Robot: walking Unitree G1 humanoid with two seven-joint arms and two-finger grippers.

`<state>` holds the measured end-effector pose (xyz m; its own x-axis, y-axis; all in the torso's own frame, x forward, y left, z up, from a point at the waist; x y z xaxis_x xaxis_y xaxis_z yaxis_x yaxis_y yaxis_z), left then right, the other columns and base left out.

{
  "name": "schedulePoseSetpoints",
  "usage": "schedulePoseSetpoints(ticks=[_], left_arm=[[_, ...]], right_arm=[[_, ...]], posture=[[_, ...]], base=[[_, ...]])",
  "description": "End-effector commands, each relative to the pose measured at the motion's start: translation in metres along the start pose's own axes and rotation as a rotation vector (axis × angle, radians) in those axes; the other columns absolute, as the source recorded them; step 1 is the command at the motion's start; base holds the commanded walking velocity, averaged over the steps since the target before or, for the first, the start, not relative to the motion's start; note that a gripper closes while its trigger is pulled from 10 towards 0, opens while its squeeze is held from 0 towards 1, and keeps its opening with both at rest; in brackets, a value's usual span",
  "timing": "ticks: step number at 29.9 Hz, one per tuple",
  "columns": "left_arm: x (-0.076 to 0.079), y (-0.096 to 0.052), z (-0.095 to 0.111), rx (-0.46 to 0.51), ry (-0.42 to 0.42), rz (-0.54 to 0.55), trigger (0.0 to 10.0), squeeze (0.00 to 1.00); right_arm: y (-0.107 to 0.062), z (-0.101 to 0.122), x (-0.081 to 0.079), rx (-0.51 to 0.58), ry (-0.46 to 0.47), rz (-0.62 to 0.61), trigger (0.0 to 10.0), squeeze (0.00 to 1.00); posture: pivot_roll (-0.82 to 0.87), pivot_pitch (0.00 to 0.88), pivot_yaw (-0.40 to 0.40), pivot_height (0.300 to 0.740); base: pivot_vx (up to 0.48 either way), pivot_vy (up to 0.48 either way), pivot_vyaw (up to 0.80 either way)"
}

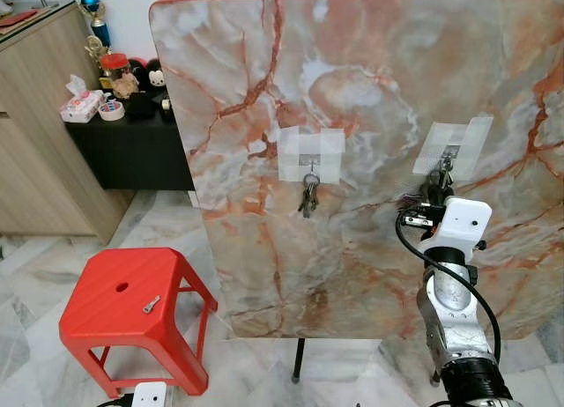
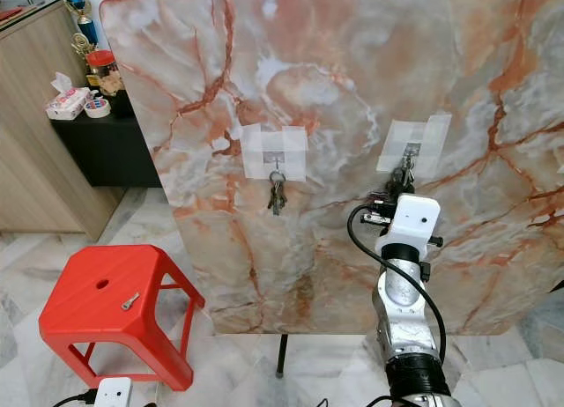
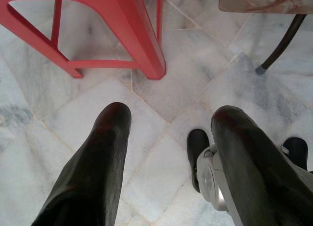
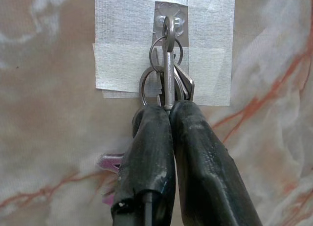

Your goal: Hang keys on a hook

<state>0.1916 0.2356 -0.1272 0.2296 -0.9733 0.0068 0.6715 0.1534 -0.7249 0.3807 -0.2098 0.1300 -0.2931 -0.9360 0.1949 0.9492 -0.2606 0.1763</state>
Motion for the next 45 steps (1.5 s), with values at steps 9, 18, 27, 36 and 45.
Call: schedulePoseSetpoints(ticks=[9,18,27,36,45], left_arm=[[-0.002,-0.001,-0.005,-0.019,0.013,0.004,10.0,0.00],[0.000,0.000,-0.002,-0.010,0.019,-0.003,10.0,0.00],[0.002,0.001,0.000,-0.012,0.042,-0.017,10.0,0.00],[0.009,0.002,0.002,-0.006,0.056,-0.037,10.0,0.00],[0.012,0.003,0.005,0.005,0.063,-0.042,10.0,0.00]], right_arm=[[0.002,0.003,-0.009,-0.013,0.011,0.038,10.0,0.00],[-0.001,0.007,-0.014,0.003,0.025,0.060,10.0,0.00],[-0.049,0.025,0.001,0.137,0.026,0.053,10.0,0.00],[-0.085,-0.004,0.022,0.016,-0.039,0.056,10.0,0.00],[-0.061,0.008,0.009,0.021,-0.009,0.063,10.0,0.00]], posture=[[0.03,0.010,0.010,0.740],[0.03,0.008,0.011,0.740],[0.02,0.009,0.017,0.740],[0.00,0.001,0.023,0.740],[0.00,0.000,0.025,0.740]], base=[[0.000,0.000,0.00],[0.000,0.000,0.00],[0.000,0.000,0.00],[0.000,0.000,0.00],[0.000,0.000,0.00]])
Point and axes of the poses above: a point about 5 cm out from each wrist's last joint towards the gripper, its own y axis pointing out of the wrist towards the gripper, its own z axis along the axis of the wrist's last joint, x = y × z, the point moved 6 cm from there along y, pointing out of the wrist towards the gripper, and after that the axes turned 10 degrees about -y, right-handed, at the moved point
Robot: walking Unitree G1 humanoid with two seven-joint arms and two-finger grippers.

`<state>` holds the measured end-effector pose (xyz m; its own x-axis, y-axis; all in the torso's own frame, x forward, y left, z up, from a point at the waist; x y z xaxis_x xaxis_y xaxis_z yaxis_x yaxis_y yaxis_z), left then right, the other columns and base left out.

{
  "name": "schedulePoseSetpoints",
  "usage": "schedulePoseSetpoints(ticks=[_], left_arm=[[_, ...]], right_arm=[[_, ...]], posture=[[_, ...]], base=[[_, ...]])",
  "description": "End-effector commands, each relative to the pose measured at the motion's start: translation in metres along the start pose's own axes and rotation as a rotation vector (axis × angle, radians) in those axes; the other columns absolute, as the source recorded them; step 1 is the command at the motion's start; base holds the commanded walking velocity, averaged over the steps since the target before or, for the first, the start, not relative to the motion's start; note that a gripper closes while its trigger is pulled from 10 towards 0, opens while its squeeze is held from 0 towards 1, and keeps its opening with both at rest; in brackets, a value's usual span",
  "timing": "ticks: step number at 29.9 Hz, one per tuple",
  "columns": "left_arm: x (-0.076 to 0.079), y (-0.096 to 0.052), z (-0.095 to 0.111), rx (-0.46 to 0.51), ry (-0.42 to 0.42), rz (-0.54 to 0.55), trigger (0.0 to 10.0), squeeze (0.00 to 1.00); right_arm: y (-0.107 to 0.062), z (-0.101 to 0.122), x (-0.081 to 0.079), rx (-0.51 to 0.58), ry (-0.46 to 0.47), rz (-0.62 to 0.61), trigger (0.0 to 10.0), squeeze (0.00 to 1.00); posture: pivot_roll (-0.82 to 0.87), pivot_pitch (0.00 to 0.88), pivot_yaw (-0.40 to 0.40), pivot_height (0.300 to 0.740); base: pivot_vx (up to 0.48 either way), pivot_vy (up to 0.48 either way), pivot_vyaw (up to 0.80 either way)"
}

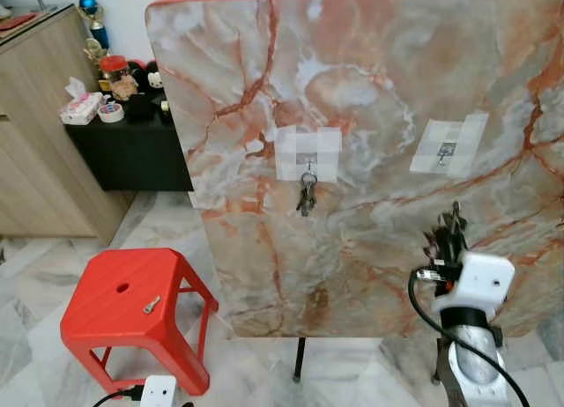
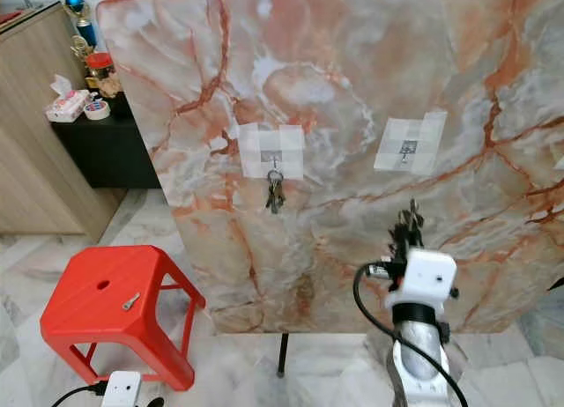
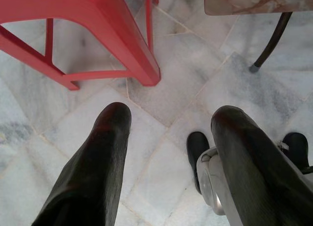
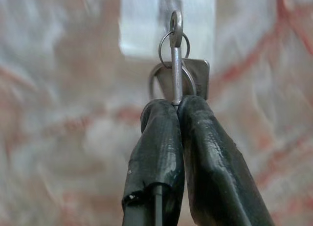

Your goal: Hang keys on a hook

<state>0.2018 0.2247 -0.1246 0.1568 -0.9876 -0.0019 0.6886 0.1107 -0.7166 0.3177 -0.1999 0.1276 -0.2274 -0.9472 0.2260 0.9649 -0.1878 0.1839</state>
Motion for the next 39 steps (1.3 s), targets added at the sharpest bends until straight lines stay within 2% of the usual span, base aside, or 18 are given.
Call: schedulePoseSetpoints(ticks=[1,7,10,14,24,32,39], left_arm=[[-0.002,-0.001,-0.003,-0.011,0.002,0.007,10.0,0.00],[-0.006,-0.003,-0.010,-0.039,-0.005,0.022,10.0,0.00],[-0.006,-0.003,-0.011,-0.041,-0.005,0.023,10.0,0.00],[-0.005,-0.003,-0.013,-0.054,-0.003,0.023,10.0,0.00],[-0.006,-0.003,-0.013,-0.055,-0.001,0.022,10.0,0.00],[-0.010,-0.004,-0.014,-0.057,0.003,0.025,10.0,0.00],[-0.010,-0.004,-0.015,-0.061,0.006,0.025,10.0,0.00]], right_arm=[[0.009,0.005,-0.004,0.011,0.021,0.000,10.0,0.00],[0.022,0.008,-0.014,0.016,0.039,0.014,10.0,0.00],[0.023,0.008,-0.014,0.017,0.039,0.014,10.0,0.00],[0.033,0.005,-0.011,-0.007,0.027,-0.002,10.0,0.00],[0.045,-0.003,-0.002,-0.037,0.024,-0.045,10.0,0.00],[0.055,-0.001,0.008,-0.026,0.015,-0.070,10.0,0.00],[0.060,0.002,0.008,-0.016,0.014,-0.076,10.0,0.00]], posture=[[0.01,0.000,0.023,0.740],[0.01,0.004,0.024,0.740],[0.01,0.004,0.026,0.740],[0.01,0.000,0.026,0.740],[0.01,0.000,0.027,0.740],[0.01,0.000,0.027,0.740],[0.02,0.000,0.026,0.740]], base=[[0.000,0.000,0.00],[0.000,0.000,0.00],[0.000,0.000,0.00],[0.000,0.000,0.00],[0.000,0.000,0.00],[0.000,0.000,0.00],[0.000,0.000,0.00]])
Point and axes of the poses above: a point about 5 cm out from each wrist's last joint towards the gripper, its own y axis pointing out of the wrist towards the gripper, its own z axis along the axis of the wrist's last joint, x = y × z, the point moved 6 cm from there along y, pointing out of the wrist towards the gripper, and after that the axes turned 10 degrees about -y, right-handed, at the moved point
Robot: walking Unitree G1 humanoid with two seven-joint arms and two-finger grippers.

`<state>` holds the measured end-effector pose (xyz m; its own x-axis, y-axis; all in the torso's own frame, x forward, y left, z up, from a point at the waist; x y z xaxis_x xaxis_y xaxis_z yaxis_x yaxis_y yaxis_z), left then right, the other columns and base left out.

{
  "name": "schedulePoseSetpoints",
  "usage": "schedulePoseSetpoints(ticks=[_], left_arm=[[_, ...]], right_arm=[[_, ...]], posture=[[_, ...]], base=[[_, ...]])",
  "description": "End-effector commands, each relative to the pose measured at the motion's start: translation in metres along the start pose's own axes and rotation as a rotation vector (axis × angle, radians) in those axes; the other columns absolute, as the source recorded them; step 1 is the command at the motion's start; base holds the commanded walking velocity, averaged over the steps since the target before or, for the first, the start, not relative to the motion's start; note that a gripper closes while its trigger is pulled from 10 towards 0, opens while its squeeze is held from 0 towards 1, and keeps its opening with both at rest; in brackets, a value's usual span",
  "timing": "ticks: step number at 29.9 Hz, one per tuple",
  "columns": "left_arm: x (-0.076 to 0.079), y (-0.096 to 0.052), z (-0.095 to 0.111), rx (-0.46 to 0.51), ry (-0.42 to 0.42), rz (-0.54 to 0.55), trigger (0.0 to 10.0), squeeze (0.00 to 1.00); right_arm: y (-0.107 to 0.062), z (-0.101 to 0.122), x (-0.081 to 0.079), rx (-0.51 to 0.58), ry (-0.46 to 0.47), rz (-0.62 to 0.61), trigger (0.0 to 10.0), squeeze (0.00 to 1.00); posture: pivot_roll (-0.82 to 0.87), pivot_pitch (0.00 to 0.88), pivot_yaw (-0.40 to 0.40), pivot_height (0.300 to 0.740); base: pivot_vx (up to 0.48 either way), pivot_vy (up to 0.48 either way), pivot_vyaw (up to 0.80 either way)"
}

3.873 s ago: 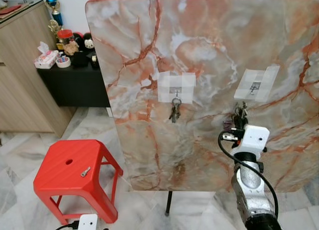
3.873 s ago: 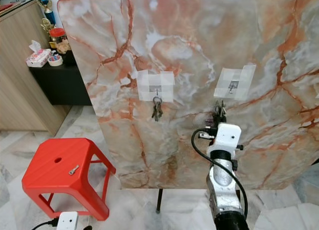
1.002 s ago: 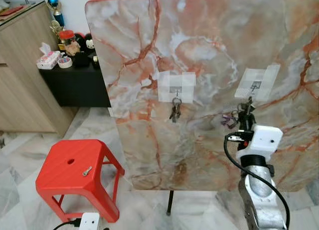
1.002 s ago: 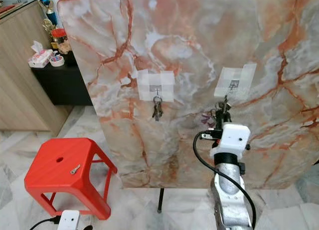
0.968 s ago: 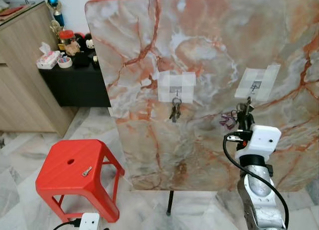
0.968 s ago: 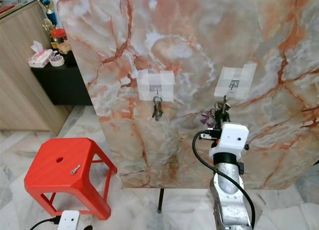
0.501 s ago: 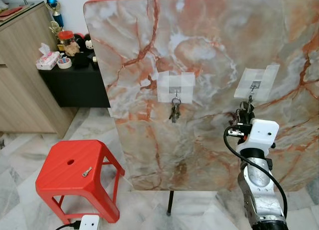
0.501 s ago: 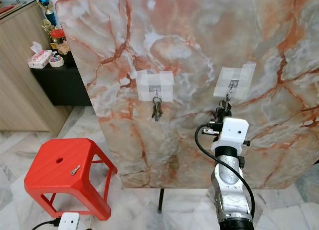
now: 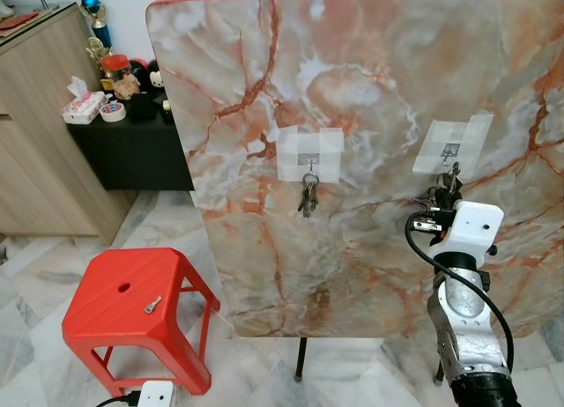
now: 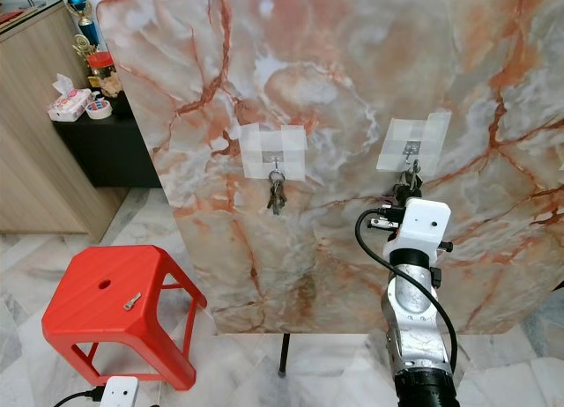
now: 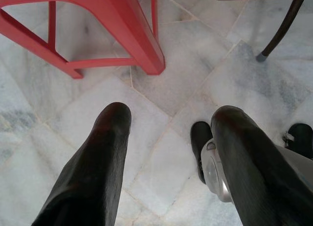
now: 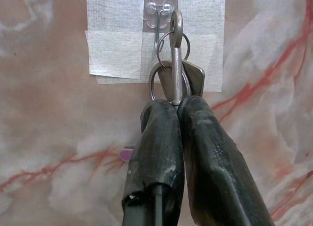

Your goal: Hang keys on a hook

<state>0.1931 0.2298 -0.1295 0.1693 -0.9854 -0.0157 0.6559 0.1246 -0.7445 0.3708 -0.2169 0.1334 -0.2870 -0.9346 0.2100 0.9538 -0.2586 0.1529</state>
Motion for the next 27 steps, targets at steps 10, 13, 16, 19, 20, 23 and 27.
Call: schedulePoseSetpoints(ticks=[10,13,16,19,20,23,27], left_arm=[[-0.006,-0.002,-0.007,-0.024,0.007,0.010,10.0,0.00],[-0.005,-0.002,-0.007,-0.025,0.006,0.010,10.0,0.00],[-0.005,-0.002,-0.008,-0.026,0.006,0.010,10.0,0.00],[-0.004,-0.002,-0.007,-0.025,0.006,0.009,10.0,0.00],[-0.004,-0.002,-0.007,-0.025,0.006,0.009,10.0,0.00],[-0.003,-0.002,-0.008,-0.025,0.005,0.008,10.0,0.00],[-0.003,-0.002,-0.007,-0.023,0.002,0.011,10.0,0.00]], right_arm=[[0.005,0.008,-0.003,0.033,0.019,0.005,10.0,0.00],[0.006,0.008,-0.005,0.035,0.021,0.017,10.0,0.00],[0.006,0.008,-0.007,0.035,0.019,0.027,10.0,0.00],[0.006,0.008,-0.008,0.037,0.022,0.029,10.0,0.00],[0.006,0.008,-0.008,0.037,0.022,0.030,10.0,0.00],[0.006,0.008,-0.008,0.038,0.022,0.033,10.0,0.00],[0.007,0.009,-0.008,0.040,0.022,0.034,10.0,0.00]], posture=[[0.02,0.003,0.024,0.740],[0.02,0.003,0.024,0.740],[0.02,0.003,0.024,0.740],[0.02,0.007,0.024,0.740],[0.02,0.007,0.024,0.740],[0.02,0.007,0.024,0.740],[0.02,0.009,0.024,0.740]], base=[[0.000,0.000,0.00],[0.000,0.000,0.00],[0.000,0.000,0.00],[0.000,0.000,0.00],[0.000,0.000,0.00],[0.000,0.000,0.00],[0.000,0.000,0.00]])
Point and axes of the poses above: a point about 5 cm out from each wrist's last joint towards the gripper, its own y axis pointing out of the wrist towards the gripper, its own z axis along the axis of the wrist's last joint, x = y × z, the point moved 6 cm from there along y, pointing out of the wrist towards the gripper, and after that the axes turned 10 degrees about -y, right-handed, at the moved point
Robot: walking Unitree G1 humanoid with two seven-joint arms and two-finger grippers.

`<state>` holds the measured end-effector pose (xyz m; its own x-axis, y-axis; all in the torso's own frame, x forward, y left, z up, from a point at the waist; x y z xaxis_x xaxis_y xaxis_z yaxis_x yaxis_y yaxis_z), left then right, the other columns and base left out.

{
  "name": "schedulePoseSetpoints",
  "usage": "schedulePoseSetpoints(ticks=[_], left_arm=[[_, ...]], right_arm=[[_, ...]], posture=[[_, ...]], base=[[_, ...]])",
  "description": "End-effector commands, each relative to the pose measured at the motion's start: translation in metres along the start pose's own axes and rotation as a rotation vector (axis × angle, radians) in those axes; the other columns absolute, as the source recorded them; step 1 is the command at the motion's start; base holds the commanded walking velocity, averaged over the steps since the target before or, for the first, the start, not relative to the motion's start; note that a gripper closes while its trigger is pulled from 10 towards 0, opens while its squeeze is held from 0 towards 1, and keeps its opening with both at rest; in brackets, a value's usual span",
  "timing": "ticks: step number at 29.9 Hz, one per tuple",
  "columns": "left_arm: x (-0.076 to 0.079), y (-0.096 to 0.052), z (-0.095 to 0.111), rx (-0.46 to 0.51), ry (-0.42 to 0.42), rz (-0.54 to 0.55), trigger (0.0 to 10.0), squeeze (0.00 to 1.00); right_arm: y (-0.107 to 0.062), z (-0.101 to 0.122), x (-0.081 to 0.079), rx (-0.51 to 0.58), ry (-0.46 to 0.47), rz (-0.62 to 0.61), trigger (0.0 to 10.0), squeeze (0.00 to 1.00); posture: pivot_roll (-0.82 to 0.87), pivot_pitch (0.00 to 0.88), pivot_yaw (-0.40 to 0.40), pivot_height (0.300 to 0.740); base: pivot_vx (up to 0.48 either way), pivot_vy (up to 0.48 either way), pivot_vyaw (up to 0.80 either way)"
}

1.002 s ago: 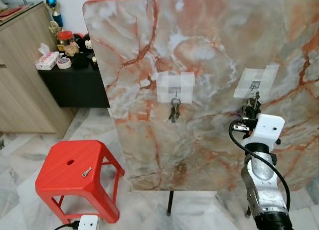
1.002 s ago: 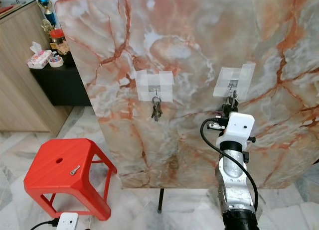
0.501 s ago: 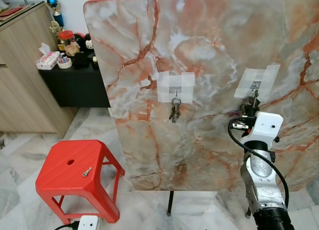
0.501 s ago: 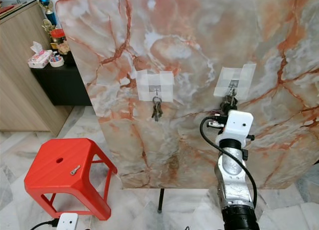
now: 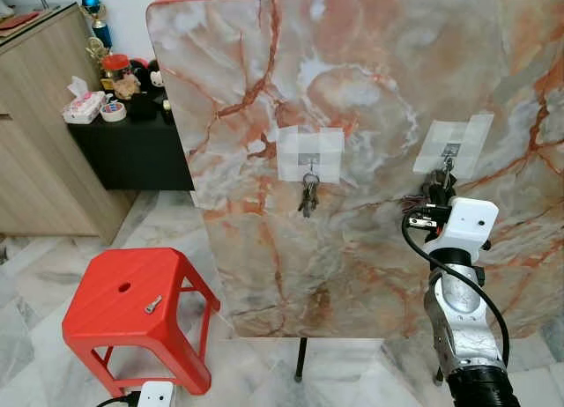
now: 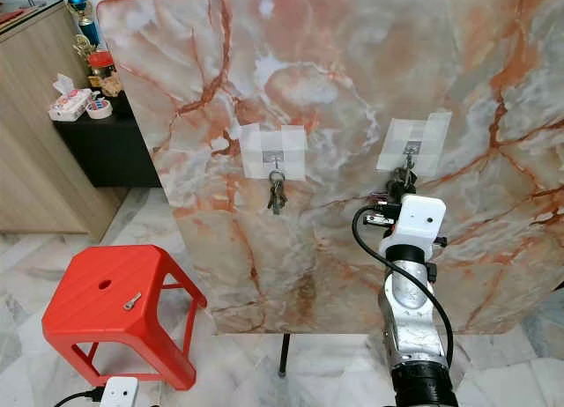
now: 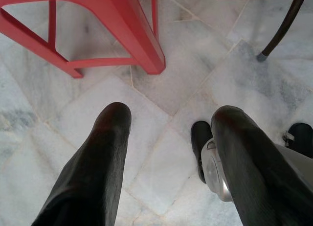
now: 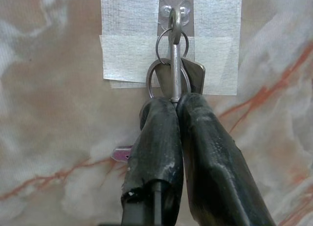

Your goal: Hang keys on a hook

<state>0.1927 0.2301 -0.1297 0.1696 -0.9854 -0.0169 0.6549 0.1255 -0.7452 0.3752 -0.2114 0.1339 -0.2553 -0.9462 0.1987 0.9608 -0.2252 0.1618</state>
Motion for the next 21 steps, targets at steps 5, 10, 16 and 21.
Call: schedulePoseSetpoints(ticks=[5,10,16,21], left_arm=[[-0.0028,-0.0012,-0.0053,-0.018,-0.001,0.014,10.0,0.00],[-0.0035,-0.0008,-0.0036,-0.014,0.000,0.016,10.0,0.00],[-0.0037,-0.0006,-0.0027,-0.011,0.000,0.015,10.0,0.00],[-0.0037,-0.0007,-0.0024,-0.010,0.000,0.014,10.0,0.00]], right_arm=[[0.0063,0.0084,-0.0026,0.028,0.005,0.005,10.0,0.00],[0.0077,0.0080,-0.0034,0.025,0.004,0.007,10.0,0.00],[0.0095,0.0081,-0.0044,0.024,0.005,0.009,10.0,0.00],[0.0099,0.0077,-0.0039,0.023,0.004,0.006,10.0,0.00]], posture=[[0.02,0.009,0.023,0.740],[0.02,0.011,0.022,0.740],[0.02,0.011,0.023,0.740],[0.02,0.011,0.023,0.740]], base=[[0.000,0.000,0.00],[0.000,0.000,0.00],[0.000,0.000,0.00],[0.000,0.000,0.00]])
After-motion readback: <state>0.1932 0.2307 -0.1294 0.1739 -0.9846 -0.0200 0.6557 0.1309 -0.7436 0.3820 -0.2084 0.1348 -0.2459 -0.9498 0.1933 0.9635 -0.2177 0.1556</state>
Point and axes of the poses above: a point about 5 cm out from each wrist's last joint towards the gripper, its own y axis pointing out of the wrist towards the gripper, its own z axis along the axis of the wrist's last joint, x = y × z, the point moved 6 cm from there along y, pointing out of the wrist towards the gripper, and after that the axes turned 10 degrees about -y, right-handed, at the moved point
